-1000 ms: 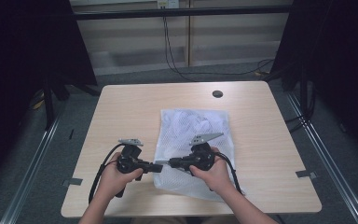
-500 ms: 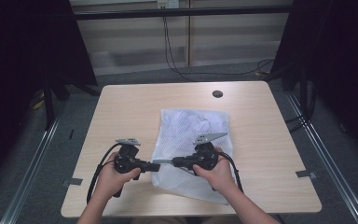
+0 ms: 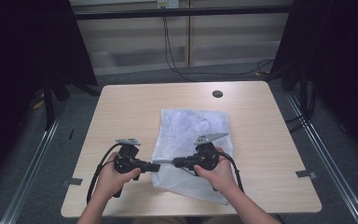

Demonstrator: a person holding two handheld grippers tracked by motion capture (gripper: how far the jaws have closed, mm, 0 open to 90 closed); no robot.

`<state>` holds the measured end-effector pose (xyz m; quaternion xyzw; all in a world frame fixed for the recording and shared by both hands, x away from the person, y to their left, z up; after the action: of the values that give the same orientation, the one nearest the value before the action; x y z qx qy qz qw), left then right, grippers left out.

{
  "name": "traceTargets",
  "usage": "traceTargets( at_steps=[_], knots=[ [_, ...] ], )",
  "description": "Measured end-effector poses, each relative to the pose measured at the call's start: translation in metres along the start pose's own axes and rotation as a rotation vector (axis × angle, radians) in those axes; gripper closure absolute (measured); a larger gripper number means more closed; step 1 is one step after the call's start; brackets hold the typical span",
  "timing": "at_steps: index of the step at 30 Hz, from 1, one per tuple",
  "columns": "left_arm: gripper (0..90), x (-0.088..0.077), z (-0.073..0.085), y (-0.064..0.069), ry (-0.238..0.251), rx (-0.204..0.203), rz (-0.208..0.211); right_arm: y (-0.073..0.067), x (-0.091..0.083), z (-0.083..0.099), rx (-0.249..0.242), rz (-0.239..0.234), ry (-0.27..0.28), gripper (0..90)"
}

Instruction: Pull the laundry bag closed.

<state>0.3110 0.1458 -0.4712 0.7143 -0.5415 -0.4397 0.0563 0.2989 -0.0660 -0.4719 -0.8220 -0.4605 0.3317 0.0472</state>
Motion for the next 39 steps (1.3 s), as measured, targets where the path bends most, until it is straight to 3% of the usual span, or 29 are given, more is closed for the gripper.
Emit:
traceTargets(
  at_steps=[39],
  knots=[
    [87.6, -0.005, -0.001, -0.001, 0.011, -0.009, 0.0, 0.009, -0.011, 0.006, 0.029, -0.005, -0.003, 87.2]
  ],
)
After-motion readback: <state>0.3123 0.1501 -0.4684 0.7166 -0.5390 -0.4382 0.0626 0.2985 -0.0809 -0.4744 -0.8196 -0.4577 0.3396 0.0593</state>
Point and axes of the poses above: each handheld gripper's, and its own axes: x roughly forward along the jaws, z roughly out of its underside, y roughly to its right, the point moved 4 cm from there along x, roughly forward along the jaws, and after that the axes turned 6 degrees about z, right-handed, at the moved point
